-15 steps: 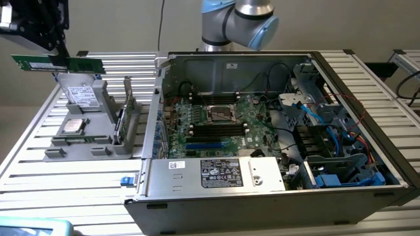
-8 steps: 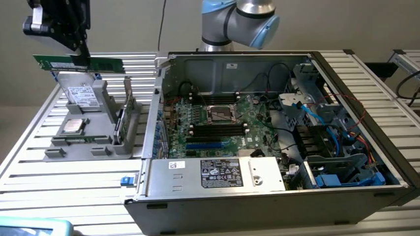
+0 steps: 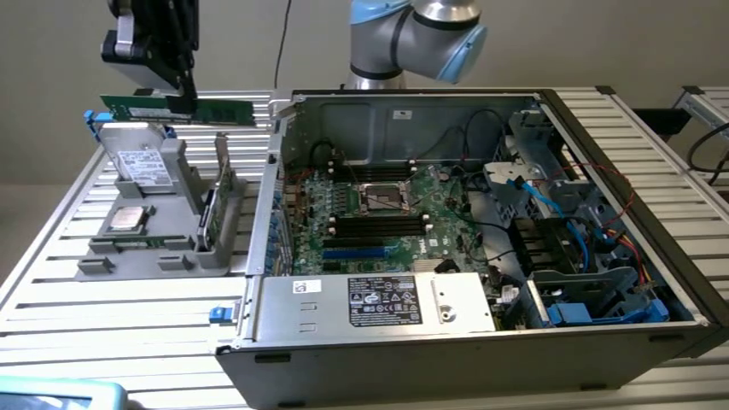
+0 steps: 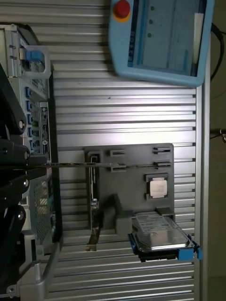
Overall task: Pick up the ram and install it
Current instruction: 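Pick up the ram and move it above insertion slot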
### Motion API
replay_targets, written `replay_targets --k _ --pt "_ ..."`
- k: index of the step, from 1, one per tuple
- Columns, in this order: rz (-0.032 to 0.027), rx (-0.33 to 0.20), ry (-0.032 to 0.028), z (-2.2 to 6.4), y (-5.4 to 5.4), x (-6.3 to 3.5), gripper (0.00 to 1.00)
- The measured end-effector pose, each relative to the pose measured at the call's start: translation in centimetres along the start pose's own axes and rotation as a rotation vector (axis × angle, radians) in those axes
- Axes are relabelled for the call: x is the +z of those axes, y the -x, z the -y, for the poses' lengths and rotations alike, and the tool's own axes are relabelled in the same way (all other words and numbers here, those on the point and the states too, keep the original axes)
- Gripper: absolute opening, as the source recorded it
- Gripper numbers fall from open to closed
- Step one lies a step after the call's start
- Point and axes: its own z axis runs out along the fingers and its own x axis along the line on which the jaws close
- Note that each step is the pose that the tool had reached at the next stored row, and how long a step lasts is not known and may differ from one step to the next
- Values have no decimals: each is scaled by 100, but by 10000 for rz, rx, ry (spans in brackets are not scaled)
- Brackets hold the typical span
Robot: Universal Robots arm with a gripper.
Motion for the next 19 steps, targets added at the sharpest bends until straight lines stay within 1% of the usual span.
replay_targets --k 11,19 --pt "170 -15 10 499 20 -42 14" --pt "274 -26 16 860 35 -70 14"
